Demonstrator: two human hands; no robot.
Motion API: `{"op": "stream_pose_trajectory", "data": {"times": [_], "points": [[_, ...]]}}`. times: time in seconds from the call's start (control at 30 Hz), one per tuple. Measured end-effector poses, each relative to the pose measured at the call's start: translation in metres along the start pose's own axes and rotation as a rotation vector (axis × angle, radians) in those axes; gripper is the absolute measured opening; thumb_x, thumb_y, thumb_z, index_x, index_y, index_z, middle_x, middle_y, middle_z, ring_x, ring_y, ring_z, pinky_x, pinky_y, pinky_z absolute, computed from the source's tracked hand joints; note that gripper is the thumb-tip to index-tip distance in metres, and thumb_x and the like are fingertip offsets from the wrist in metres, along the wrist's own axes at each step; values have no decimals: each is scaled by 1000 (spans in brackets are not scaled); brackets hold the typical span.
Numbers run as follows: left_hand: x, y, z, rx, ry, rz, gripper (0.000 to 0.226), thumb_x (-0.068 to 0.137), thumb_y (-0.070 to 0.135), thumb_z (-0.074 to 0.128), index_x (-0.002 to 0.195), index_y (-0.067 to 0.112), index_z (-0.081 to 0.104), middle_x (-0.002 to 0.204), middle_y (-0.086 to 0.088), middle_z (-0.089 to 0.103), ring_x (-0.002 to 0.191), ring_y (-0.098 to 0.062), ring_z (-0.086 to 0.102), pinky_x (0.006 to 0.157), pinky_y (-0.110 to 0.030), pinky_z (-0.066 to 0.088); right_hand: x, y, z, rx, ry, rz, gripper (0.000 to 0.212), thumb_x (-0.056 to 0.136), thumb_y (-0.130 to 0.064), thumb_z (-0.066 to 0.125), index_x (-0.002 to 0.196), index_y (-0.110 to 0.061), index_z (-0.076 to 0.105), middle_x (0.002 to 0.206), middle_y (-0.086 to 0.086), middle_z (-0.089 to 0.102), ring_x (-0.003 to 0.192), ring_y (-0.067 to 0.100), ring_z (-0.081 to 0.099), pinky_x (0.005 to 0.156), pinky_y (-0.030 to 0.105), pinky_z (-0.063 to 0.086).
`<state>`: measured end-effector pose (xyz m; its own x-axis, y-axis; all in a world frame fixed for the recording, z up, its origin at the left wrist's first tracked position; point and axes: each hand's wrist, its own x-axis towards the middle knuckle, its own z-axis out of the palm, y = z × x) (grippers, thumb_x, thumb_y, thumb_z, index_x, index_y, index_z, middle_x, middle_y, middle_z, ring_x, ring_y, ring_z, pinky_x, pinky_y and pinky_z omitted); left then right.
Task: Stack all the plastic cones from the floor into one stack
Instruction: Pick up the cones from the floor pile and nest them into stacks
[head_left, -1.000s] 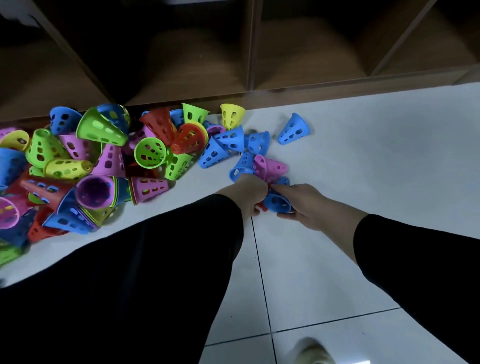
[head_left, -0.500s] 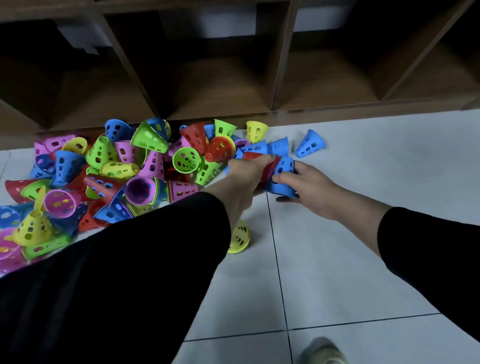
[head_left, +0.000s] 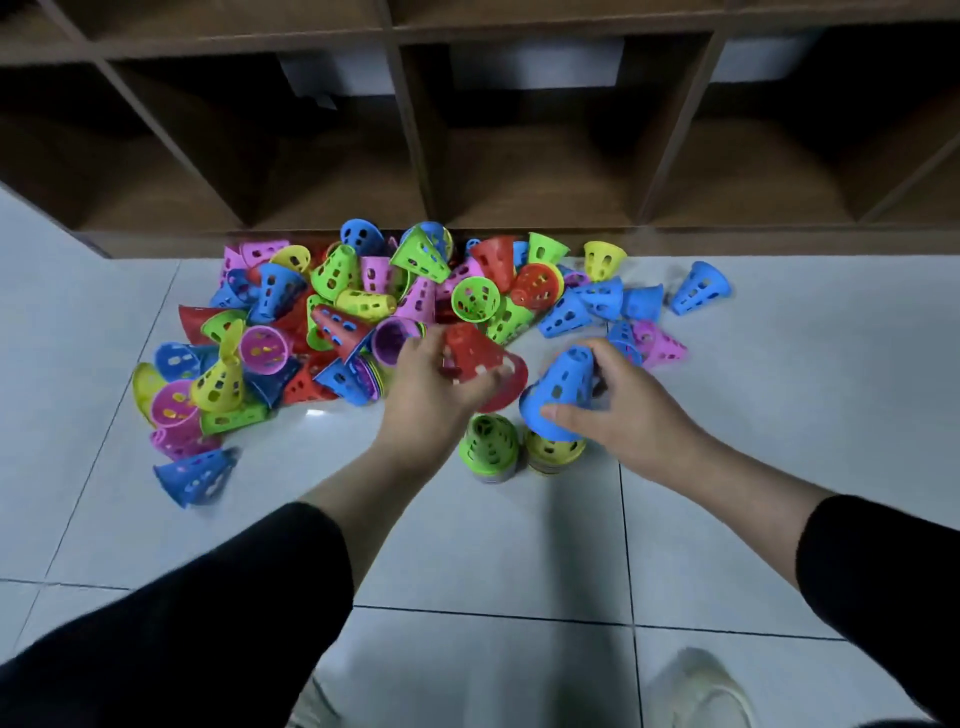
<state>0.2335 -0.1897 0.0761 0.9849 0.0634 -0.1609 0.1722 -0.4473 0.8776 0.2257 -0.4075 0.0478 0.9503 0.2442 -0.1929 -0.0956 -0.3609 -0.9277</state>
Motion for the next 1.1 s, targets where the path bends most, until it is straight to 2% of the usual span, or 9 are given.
{"op": "stream_pose_trajectory", "data": {"times": [0.07, 0.17, 0.27, 0.37, 0.47, 0.6, 0.73, 0.93, 1.1], "points": [[-11, -16, 5, 104, -26, 21, 44, 77, 33, 81, 115, 21, 63, 110, 0, 60, 95, -12, 62, 87, -34, 53, -10, 4, 6, -144, -24, -1, 46, 73, -51, 76, 111, -44, 52, 109, -19, 66, 99, 1, 63, 84, 26, 53], [-21, -35, 14, 215, -112, 42, 51, 76, 37, 80, 120, 22, 60, 110, 0, 57, 98, -18, 61, 86, -36, 52, -17, 10, 8, -368, -65, 32, 45, 79, -48, 76, 115, -44, 48, 112, -22, 63, 99, -2, 60, 86, 30, 52], [-28, -52, 16, 455, -189, 30, 51, 80, 39, 74, 126, 26, 56, 117, -2, 55, 102, -27, 60, 81, -34, 48, -21, 6, 4, -494, -127, 81, 65, 81, -51, 76, 134, -44, 39, 138, -18, 53, 122, 4, 53, 99, 29, 46], [-31, -61, 15, 563, -266, 16, 55, 87, 35, 65, 137, 30, 44, 126, -3, 51, 110, -30, 57, 85, -36, 48, -26, -4, -5, -596, -187, 97, 84, 79, -61, 73, 148, -43, 28, 155, -18, 36, 137, 5, 39, 100, 22, 33], [-27, -61, 15, 565, -278, 7, 48, 94, 44, 56, 138, 29, 44, 126, -4, 52, 110, -32, 58, 87, -39, 49, -32, -13, -23, -633, -182, 139, 69, 84, -63, 65, 143, -41, 37, 150, -16, 42, 133, 7, 45, 99, 23, 37], [-15, -44, 20, 561, -259, 93, 62, 93, 64, 44, 143, 26, 45, 139, -4, 51, 123, -29, 52, 98, -45, 46, -44, -25, -56, -673, -165, 205, 50, 89, -61, 61, 133, -41, 51, 134, -18, 51, 123, 2, 50, 92, 22, 41], [12, -16, 33, 554, -158, 186, 55, 99, 55, 44, 141, 21, 49, 139, -9, 54, 125, -31, 52, 96, -43, 48, -52, -17, -86, -638, -102, 317, 41, 88, -60, 62, 124, -40, 56, 123, -18, 57, 117, 3, 55, 83, 21, 44], [52, 15, 80, 572, -300, 167, 46, 100, 46, 46, 136, 18, 51, 123, -9, 65, 107, -29, 61, 84, -39, 52, -10, 30, -113, -688, 31, 429, 54, 96, -47, 59, 142, -21, 48, 144, 0, 52, 122, 21, 55, 95, 31, 44], [106, 28, 133, 601, -423, 56, 41, 99, 41, 49, 124, 11, 56, 115, -12, 65, 97, -28, 61, 78, -34, 49, 34, 88, -119, -795, 10, 460, 64, 97, -39, 61, 152, -18, 34, 147, 9, 48, 119, 28, 56, 89, 31, 44]]}}
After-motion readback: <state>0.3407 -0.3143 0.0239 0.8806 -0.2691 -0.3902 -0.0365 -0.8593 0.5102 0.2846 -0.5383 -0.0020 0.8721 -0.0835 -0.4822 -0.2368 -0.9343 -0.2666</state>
